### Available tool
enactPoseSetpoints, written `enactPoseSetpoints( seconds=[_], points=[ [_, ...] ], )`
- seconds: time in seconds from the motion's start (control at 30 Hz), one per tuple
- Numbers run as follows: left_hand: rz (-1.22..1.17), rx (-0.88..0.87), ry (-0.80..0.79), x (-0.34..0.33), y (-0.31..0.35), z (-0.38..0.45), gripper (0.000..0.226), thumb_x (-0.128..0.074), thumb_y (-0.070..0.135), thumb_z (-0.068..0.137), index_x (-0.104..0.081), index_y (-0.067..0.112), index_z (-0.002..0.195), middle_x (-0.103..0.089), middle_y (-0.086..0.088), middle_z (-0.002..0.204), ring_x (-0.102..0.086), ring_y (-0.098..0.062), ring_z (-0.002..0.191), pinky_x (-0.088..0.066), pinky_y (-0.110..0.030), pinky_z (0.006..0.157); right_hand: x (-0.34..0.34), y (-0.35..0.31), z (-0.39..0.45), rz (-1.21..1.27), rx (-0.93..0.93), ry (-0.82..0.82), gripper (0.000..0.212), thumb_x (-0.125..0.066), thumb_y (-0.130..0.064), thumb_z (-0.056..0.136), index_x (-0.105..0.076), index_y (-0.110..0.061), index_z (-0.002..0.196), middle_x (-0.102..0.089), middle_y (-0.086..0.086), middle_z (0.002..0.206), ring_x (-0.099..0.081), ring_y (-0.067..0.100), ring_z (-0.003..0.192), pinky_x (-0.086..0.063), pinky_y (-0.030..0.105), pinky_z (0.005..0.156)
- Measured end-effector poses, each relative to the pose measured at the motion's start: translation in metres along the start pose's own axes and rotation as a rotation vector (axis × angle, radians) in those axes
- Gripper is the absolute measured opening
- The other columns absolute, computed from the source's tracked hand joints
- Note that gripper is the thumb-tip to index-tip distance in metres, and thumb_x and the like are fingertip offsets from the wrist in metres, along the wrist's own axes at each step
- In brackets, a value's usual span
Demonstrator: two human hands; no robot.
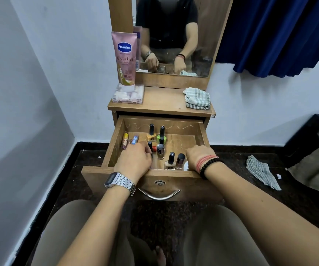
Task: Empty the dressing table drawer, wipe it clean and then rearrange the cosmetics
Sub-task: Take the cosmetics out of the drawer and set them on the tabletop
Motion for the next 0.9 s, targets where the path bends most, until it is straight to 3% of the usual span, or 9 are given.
enactPoseSetpoints(
  seconds=[0.17, 0.4, 0.5, 0.6, 0.73, 0.83, 0.9],
  points=[
    [0.002, 0.008, 0.004, 0.001, 0.001, -0.002, 0.017, -0.048, 0.020, 0.089, -0.063, 0.027, 0.094, -0.061, 0.000, 0.078, -0.064, -0.026, 0.078, -0.046, -0.030, 0.065, 0.005, 0.002, -0.007, -0.028, 0.027, 0.055, 0.030, -0.044, -0.008, 0.095, -0.061, -0.009, 0.121, -0.063, 0.009, 0.123, -0.060, 0.029, 0.114, -0.046, 0.033, 0.078],
    [0.005, -0.008, 0.048, 0.001, 0.000, -0.001, 0.016, -0.049, 0.020, 0.089, -0.063, 0.025, 0.095, -0.063, 0.000, 0.077, -0.060, -0.023, 0.066, -0.045, -0.028, 0.060, 0.017, 0.014, -0.023, -0.062, 0.044, 0.112, 0.034, -0.047, -0.001, 0.092, -0.057, -0.008, 0.123, -0.059, 0.012, 0.124, -0.059, 0.031, 0.113, -0.048, 0.037, 0.083],
    [0.014, -0.008, 0.051, 0.001, 0.001, -0.001, 0.016, -0.049, 0.020, 0.090, -0.063, 0.025, 0.096, -0.065, -0.002, 0.080, -0.062, -0.023, 0.066, -0.048, -0.030, 0.060, 0.035, 0.021, -0.031, -0.078, 0.025, 0.151, 0.032, -0.054, -0.007, 0.090, -0.057, -0.010, 0.122, -0.058, 0.010, 0.122, -0.058, 0.029, 0.112, -0.045, 0.034, 0.077],
    [0.000, 0.002, 0.047, 0.001, 0.001, -0.001, 0.015, -0.048, 0.021, 0.090, -0.062, 0.025, 0.095, -0.062, 0.000, 0.075, -0.063, -0.024, 0.066, -0.049, -0.030, 0.059, 0.067, 0.031, -0.039, -0.041, 0.024, 0.306, 0.028, -0.064, -0.021, 0.088, -0.058, -0.014, 0.114, -0.060, 0.009, 0.114, -0.059, 0.029, 0.106, -0.039, 0.032, 0.071],
    [-0.017, 0.006, 0.045, 0.001, 0.002, -0.001, 0.015, -0.048, 0.021, 0.090, -0.062, 0.026, 0.095, -0.055, 0.006, 0.071, -0.055, -0.017, 0.060, -0.042, -0.027, 0.056, 0.115, 0.040, -0.029, 0.394, 0.086, 0.442, 0.027, -0.071, -0.033, 0.083, -0.063, -0.013, 0.099, -0.065, 0.009, 0.097, -0.058, 0.026, 0.088, -0.043, 0.030, 0.069],
    [-0.019, 0.002, 0.052, 0.002, 0.002, -0.002, 0.016, -0.048, 0.020, 0.090, -0.062, 0.025, 0.095, -0.056, 0.006, 0.070, -0.054, -0.017, 0.059, -0.041, -0.027, 0.056, 0.134, 0.033, -0.003, 0.778, 0.145, 0.387, 0.013, -0.064, -0.018, 0.085, -0.065, -0.008, 0.094, -0.069, 0.009, 0.089, -0.066, 0.022, 0.074, -0.056, 0.034, 0.067],
    [-0.026, -0.003, 0.057, 0.003, 0.002, -0.002, 0.015, -0.048, 0.019, 0.090, -0.062, 0.024, 0.095, -0.053, 0.010, 0.064, -0.051, -0.010, 0.053, -0.038, -0.025, 0.052, 0.135, 0.025, 0.022, 1.039, 0.129, 0.314, 0.005, -0.055, -0.007, 0.088, -0.060, -0.009, 0.086, -0.071, 0.016, 0.091, -0.070, 0.026, 0.075, -0.059, 0.035, 0.069]
  ],
)
Point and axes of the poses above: each hand's wrist, its own z-axis towards the middle knuckle, its own x-axis out of the back of the hand, y = z × x, the point moved 3 cm from there along z, towards the middle knuckle
